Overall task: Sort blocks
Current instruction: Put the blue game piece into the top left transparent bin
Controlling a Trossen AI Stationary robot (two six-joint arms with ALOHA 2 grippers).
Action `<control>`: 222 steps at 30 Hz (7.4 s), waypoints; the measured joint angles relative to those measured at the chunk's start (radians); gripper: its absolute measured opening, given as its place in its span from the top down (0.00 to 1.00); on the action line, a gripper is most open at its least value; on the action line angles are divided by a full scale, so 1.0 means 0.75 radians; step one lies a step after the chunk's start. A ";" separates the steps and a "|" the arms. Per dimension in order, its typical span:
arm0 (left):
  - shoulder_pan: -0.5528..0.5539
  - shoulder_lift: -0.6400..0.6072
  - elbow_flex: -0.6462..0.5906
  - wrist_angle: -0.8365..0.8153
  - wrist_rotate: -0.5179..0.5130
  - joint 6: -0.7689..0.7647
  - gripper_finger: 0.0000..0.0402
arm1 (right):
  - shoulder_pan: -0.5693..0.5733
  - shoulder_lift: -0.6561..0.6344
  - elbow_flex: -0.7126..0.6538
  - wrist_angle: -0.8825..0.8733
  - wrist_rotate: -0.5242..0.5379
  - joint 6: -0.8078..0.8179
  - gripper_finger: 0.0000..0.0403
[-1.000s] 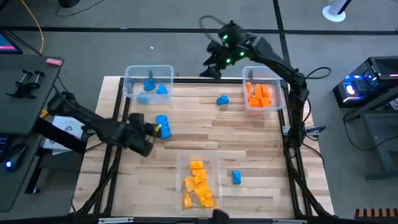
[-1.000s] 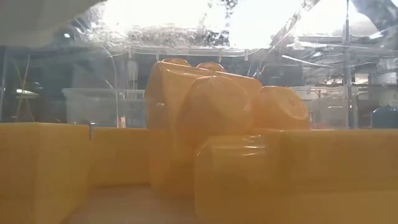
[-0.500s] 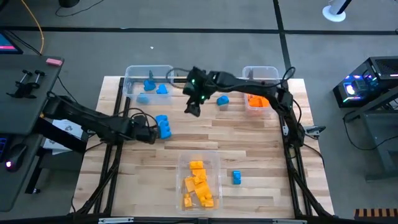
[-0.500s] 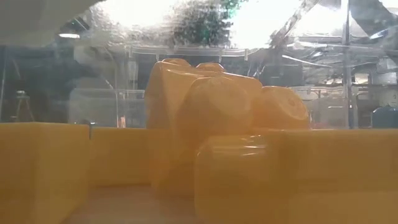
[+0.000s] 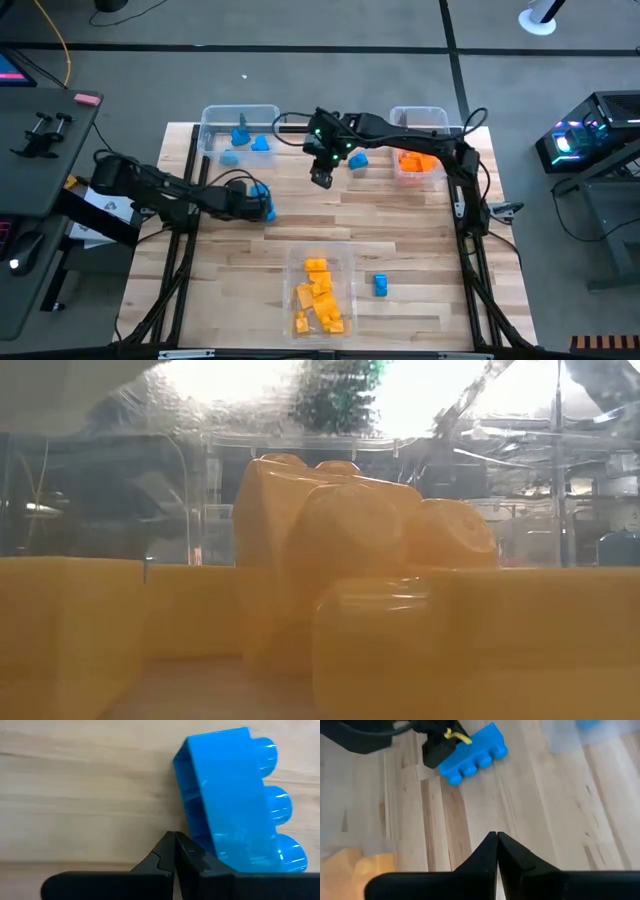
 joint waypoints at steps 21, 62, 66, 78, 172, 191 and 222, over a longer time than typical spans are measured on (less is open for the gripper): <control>0.155 0.314 0.466 0.566 0.094 0.730 1.00 | -0.128 -0.466 -0.685 0.018 -0.015 0.095 0.99; 0.322 0.374 0.459 0.808 0.494 1.363 1.00 | -0.060 -0.212 -1.303 1.239 -0.351 1.306 0.28; 0.308 0.386 0.460 0.889 0.478 1.430 1.00 | -0.042 -0.212 -1.302 1.279 -0.323 1.258 0.28; 0.241 0.469 0.458 0.805 0.441 1.401 1.00 | -0.031 -0.205 -1.301 1.299 -0.274 1.080 0.28; 0.148 0.404 0.210 0.796 0.400 1.752 1.00 | 0.132 -0.152 -1.013 1.241 0.122 -0.166 1.00; 0.135 -0.051 0.261 0.468 0.123 1.774 1.00 | -0.033 -0.159 -0.948 1.189 0.120 0.150 1.00; -0.122 -0.045 0.238 0.205 0.030 1.386 1.00 | 0.021 0.010 -0.892 1.019 -0.325 0.437 1.00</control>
